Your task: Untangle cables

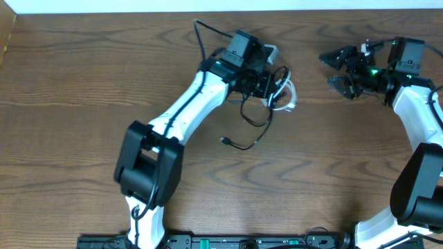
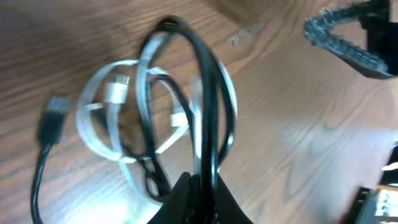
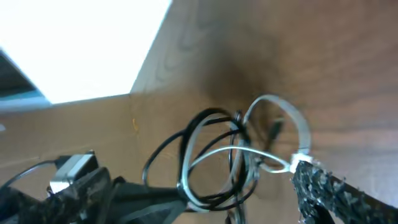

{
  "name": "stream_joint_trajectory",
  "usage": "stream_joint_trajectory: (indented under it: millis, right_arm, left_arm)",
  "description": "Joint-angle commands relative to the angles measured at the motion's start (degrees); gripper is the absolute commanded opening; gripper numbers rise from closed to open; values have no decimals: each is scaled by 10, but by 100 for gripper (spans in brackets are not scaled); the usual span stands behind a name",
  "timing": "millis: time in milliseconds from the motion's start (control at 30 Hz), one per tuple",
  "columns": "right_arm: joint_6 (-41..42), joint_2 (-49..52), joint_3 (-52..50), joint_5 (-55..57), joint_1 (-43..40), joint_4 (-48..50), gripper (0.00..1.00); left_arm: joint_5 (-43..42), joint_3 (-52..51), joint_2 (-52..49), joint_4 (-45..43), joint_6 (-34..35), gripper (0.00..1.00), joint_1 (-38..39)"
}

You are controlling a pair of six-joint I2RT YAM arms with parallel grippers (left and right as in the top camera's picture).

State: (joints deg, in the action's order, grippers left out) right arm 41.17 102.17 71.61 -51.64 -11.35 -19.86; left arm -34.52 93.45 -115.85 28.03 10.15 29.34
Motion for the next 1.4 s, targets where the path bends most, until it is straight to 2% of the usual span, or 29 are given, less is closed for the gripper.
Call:
stream_joint_trajectory:
  millis: [0,100,267,567,733,800,933,1133,1300,1367]
  right_arm:
    - [-60,0,8,-35,-2,1,85]
    - [-112,0,8,-34,14,-25,75]
    - [-130,0,8,-4,57,-33,65]
    - [-123,2,8,78,148,8,58]
    - [-126,2,8,68,150,32,58]
    - [-149,2,8,15,150,55,58]
    - [-150,2,8,-80,143,114,59]
    - [-125,2,8,-121,85,128,58]
    - [-130,2,8,-132,102,128,57]
    - [-129,2,7,-116,118,125,52]
  left_arm:
    - [-58,2,26,5,43,7,-19]
    - [-97,2,26,-3,93,8,-46]
    - [-175,2,26,-4,106,8,-71]
    - [-270,2,26,-9,116,7,-74]
    - [-384,2,26,-59,100,7,-74]
    - [-425,2,26,-90,100,7,-74]
    - [-428,2,26,-95,98,7,-74]
    - [-429,2,26,-95,99,7,-74]
    - [-429,2,26,-95,99,7,-74]
    - [-429,2,26,-95,99,7,-74]
